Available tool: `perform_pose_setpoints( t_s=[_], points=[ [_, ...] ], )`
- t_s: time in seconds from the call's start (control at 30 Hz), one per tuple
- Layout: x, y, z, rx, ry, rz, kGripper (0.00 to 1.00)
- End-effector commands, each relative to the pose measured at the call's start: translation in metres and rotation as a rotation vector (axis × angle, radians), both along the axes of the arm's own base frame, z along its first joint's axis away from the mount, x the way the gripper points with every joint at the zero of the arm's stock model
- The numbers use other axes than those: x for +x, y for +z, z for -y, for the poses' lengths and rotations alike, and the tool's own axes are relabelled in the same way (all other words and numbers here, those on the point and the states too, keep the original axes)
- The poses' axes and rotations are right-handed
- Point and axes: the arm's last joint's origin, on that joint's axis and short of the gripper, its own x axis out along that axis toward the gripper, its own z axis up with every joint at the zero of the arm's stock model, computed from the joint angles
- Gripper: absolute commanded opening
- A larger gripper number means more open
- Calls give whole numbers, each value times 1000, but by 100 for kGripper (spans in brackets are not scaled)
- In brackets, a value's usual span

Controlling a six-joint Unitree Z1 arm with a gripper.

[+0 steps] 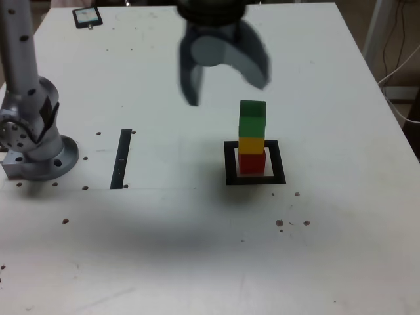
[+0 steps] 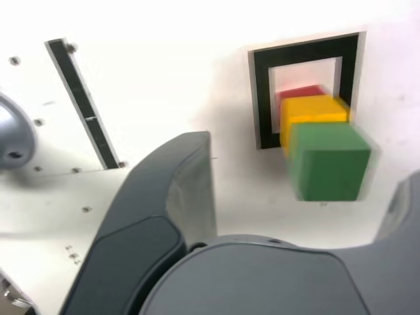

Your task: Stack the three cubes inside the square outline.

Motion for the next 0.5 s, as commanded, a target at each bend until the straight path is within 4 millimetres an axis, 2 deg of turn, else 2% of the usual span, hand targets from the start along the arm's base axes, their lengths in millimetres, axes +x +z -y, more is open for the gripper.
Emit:
perform_pose_setpoints(
  t_s=[0.0, 0.1, 0.2, 0.33, 0.47],
  points=[
    [-31, 12, -3, -10, -4, 40, 100],
    [-56, 12, -3, -20, -16, 28, 100],
    [-75, 2, -3, -39, -47, -34, 100],
    [-93, -17, -1, -70, -89, -146, 100],
    [-105, -30, -3, -54, -104, -184, 100]
  ],
)
